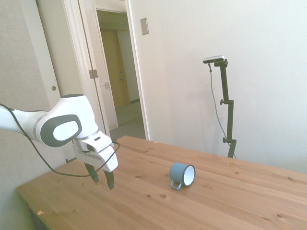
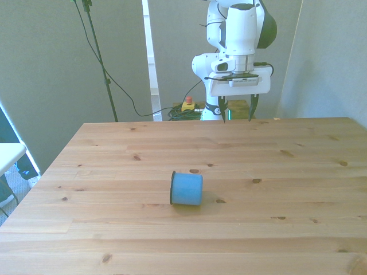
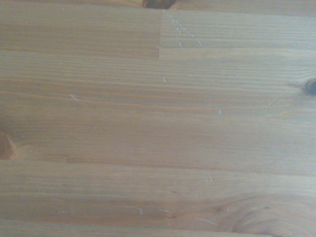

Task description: Flip the mug upright

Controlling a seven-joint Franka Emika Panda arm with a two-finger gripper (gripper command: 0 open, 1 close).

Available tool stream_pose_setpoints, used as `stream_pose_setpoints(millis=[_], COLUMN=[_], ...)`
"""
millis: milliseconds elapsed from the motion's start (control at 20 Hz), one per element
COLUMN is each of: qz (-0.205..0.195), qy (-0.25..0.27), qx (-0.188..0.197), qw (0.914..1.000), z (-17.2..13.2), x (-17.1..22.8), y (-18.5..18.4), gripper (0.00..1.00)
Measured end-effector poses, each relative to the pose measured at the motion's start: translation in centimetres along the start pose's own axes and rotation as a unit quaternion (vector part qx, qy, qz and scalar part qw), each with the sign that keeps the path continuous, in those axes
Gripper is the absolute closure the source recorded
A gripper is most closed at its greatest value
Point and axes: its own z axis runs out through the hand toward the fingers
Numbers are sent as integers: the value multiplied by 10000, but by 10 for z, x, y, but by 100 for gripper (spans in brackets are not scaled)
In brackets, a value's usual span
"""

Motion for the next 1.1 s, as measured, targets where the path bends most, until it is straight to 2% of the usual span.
stream_pose_setpoints(millis=[150, 300, 450, 750, 1100], qz=[90, 267, 409, 480, 380], qy=[-57, -101, -39, -89, -351], qx=[21, 276, 532, 1031, 1269], qw=[9999, 9992, 9977, 9935, 9906], z=[1, -12, -29, -34, -36], x=[2, 19, 67, 182, 276], y=[1, 0, 7, 28, 59], gripper=[0, 0, 0, 0, 0])
